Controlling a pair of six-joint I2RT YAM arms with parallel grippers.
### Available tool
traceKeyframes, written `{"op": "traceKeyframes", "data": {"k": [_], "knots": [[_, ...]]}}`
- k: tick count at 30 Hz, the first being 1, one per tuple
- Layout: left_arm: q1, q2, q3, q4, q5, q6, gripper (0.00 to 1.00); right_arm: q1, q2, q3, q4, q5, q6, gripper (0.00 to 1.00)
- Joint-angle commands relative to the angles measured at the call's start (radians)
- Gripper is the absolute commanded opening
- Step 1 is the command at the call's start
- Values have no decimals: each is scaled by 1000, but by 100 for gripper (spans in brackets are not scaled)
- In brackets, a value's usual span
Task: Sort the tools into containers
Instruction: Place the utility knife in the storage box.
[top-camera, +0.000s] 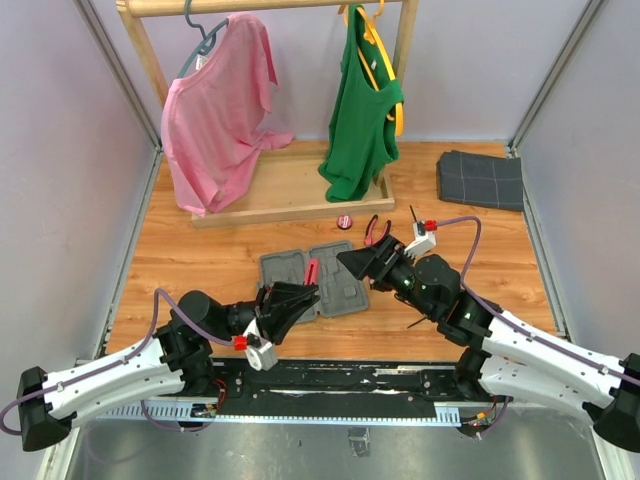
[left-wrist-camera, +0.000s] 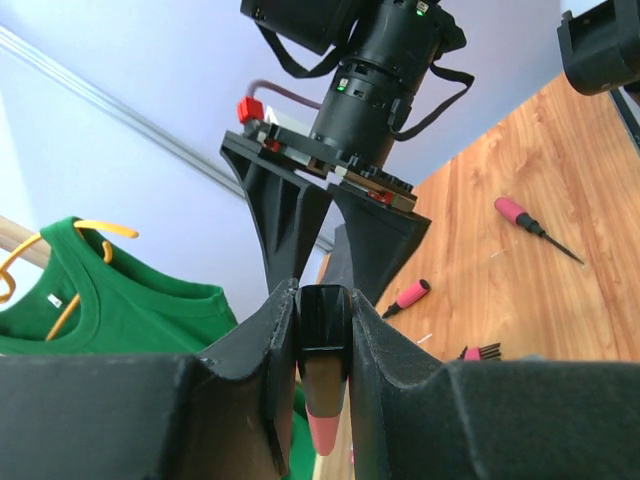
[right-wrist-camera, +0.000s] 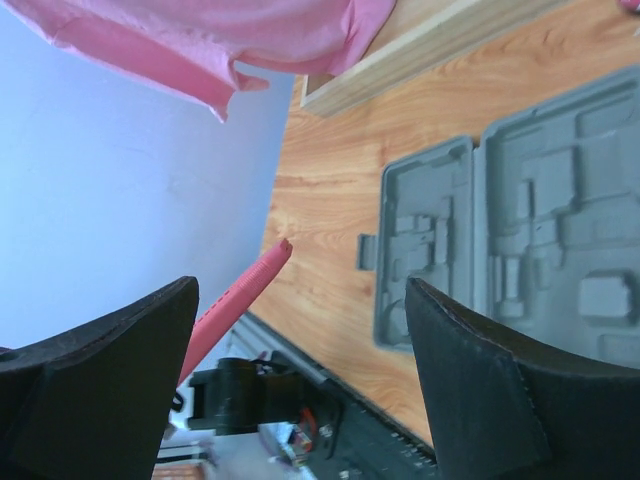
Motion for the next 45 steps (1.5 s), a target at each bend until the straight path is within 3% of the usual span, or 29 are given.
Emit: {"op": "traceKeyframes", "data": {"k": [1,11,22,36,45], "knots": [[-15,-8,-20,45,19,84,0,-11,24,33,25,-42,263,84],[-23,30,-48,47,0,292,0,-11,149,55,104,-121,455,81],[-37,72,-55,101,-12,467,0,-11,234,141,177,-197,425,75],[-90,170,-2,102,-142,732,1,-11,290,232,139,-276,378,59],[-94,160,-2,116,-166,754,1,-11,285,232,124,-295,329,47]]}}
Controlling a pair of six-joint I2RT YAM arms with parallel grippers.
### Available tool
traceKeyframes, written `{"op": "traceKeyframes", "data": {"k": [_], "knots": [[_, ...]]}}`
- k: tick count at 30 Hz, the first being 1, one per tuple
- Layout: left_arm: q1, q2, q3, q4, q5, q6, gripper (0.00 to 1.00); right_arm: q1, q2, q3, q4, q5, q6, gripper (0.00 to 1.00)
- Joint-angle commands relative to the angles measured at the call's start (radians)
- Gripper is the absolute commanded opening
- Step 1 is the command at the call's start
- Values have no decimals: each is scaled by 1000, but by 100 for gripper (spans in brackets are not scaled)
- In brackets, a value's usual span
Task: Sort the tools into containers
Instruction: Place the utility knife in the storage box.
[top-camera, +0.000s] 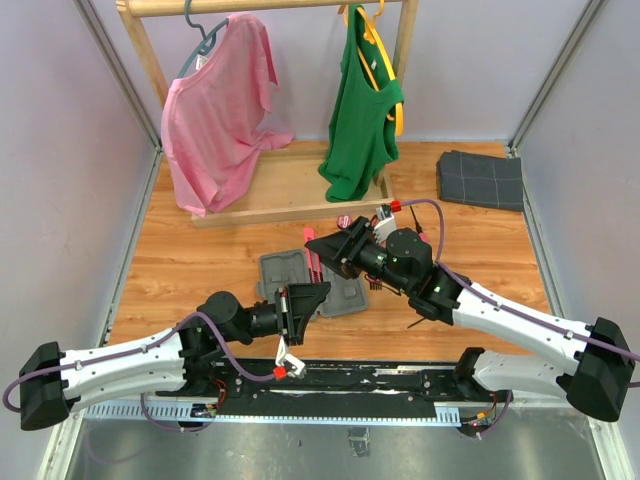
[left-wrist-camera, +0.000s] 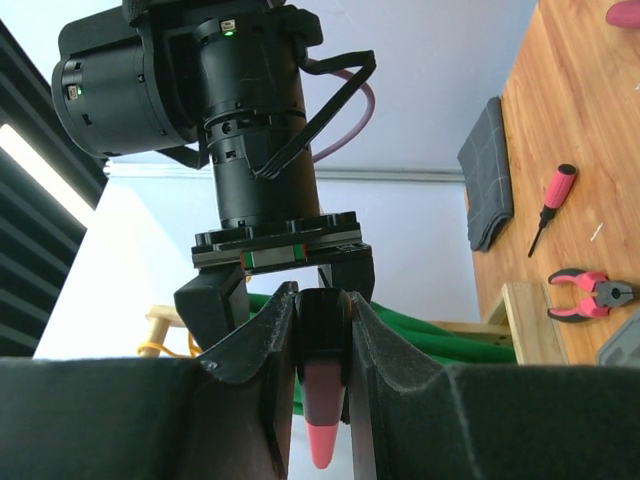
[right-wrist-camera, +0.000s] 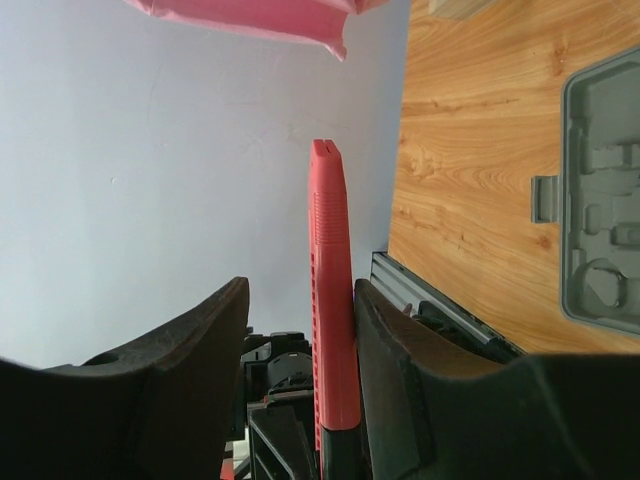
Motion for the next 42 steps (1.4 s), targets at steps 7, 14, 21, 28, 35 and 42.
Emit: {"op": "traceKeyframes", "data": {"k": [7,14,21,28,35,42], "knots": [[-11,-33,25,46,15,4,1,-8,16,9,58,-73,-57,38],[-14,-42,22,47,11,-22,0,-8,33,-2,97,-100,-62,22],[-18,-58,17,45,11,-62,21,-7,7,-18,91,-52,-75,1],[-20,-62,10,45,31,-112,38,-8,-22,-16,67,0,-88,1],[-20,-84,2,45,53,-172,66,-7,-71,1,6,81,-126,1],[-20,-103,-1,47,66,-217,66,-9,-141,-14,-83,227,-153,0]]}}
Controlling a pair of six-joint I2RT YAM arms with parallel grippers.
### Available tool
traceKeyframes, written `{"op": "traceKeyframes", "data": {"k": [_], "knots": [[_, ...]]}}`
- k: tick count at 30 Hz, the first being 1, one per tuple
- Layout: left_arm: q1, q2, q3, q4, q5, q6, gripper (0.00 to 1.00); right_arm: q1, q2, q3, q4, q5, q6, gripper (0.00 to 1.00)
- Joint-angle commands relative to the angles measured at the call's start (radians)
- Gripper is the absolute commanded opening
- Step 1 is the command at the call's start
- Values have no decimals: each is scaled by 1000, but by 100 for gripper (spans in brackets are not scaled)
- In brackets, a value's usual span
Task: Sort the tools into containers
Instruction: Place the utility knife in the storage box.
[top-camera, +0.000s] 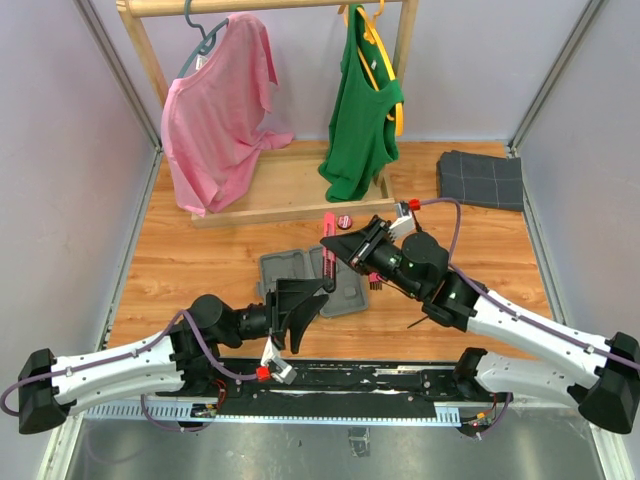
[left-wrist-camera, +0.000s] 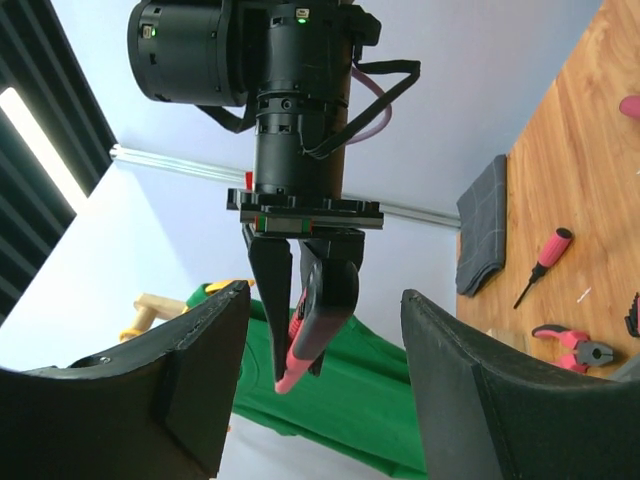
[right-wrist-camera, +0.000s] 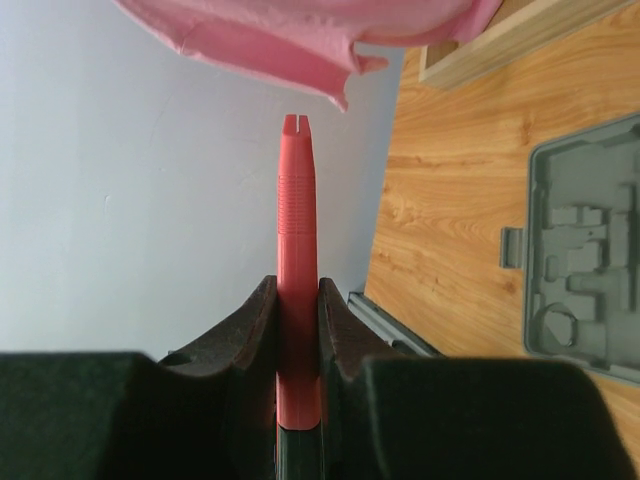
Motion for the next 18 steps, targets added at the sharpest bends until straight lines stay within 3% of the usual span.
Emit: {"op": "traceKeyframes", "data": {"k": [1,11,18], "knots": [[-10,-12,-3,40,19,-61,66,-10,-66,-5,-76,162,-40,1],[-10,-67,-83,191,-101,-384,72,-27,-207,-12,-239,512,-253,1],[-11,-108,-86,213,-234,-765,73,-28,-303,-82,-149,587,-471,1]]}}
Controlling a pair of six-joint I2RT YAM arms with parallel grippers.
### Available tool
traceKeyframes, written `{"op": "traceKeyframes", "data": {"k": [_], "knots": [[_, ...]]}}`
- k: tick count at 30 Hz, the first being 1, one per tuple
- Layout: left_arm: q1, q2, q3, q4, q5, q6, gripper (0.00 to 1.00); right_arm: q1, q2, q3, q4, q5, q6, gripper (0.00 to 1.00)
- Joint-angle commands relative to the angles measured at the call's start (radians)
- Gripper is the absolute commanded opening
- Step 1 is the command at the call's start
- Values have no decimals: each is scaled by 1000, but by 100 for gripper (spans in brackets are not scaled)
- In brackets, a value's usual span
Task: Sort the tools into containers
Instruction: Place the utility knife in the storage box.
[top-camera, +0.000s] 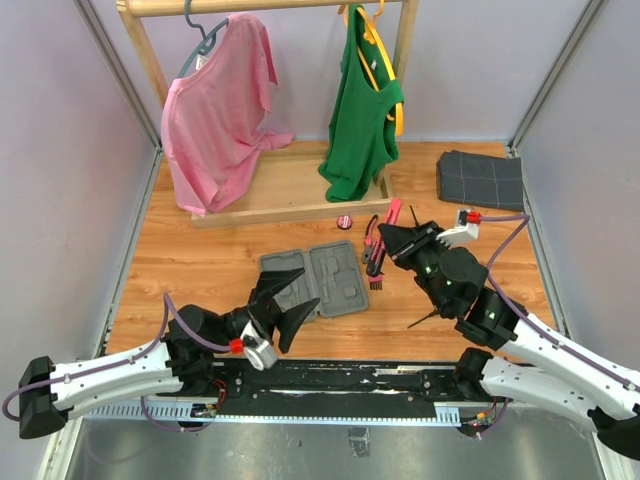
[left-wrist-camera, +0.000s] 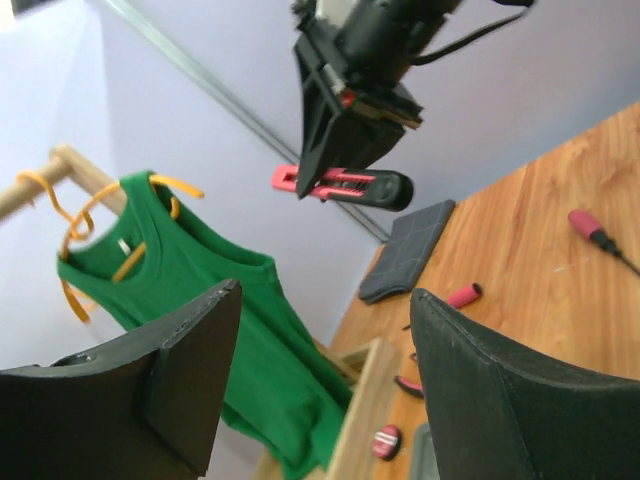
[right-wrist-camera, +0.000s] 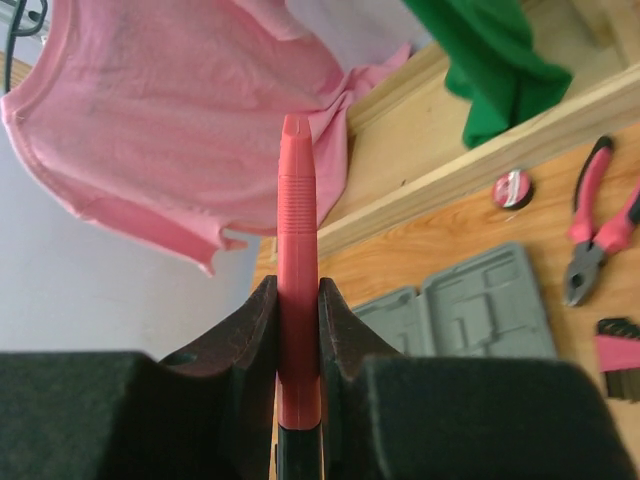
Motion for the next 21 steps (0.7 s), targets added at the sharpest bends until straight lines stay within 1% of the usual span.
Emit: {"op": "traceKeyframes", "data": {"k": [1,5,8,10,12,14,15,16,18,21], "knots": [[-8,-18,11,66,-136,-339,73,-24,-54,-60,85,85,-207,1],[-8,-19,18,67,-243,-548,71,-24,-91,-106,178,28,-324,1],[-8,-11,27,65,-355,-691,72,-24,-111,-131,233,-44,-410,2],[-8,-4,44,60,-435,-804,77,-24,-123,-150,275,-115,-483,4],[-8,5,73,27,-475,-925,83,-25,-131,-159,310,-203,-543,6],[-8,21,112,-15,-480,-1014,89,-24,-134,-163,332,-267,-579,5],[-8,34,137,-49,-476,-1055,96,-24,-135,-163,341,-292,-580,4],[-9,43,166,-91,-479,-1106,99,-24,-136,-163,348,-310,-580,4],[-8,71,227,-177,-473,-1186,99,-24,-133,-166,385,-367,-585,3],[-9,88,261,-208,-373,-1237,99,-25,-115,-176,485,-509,-604,4]]}}
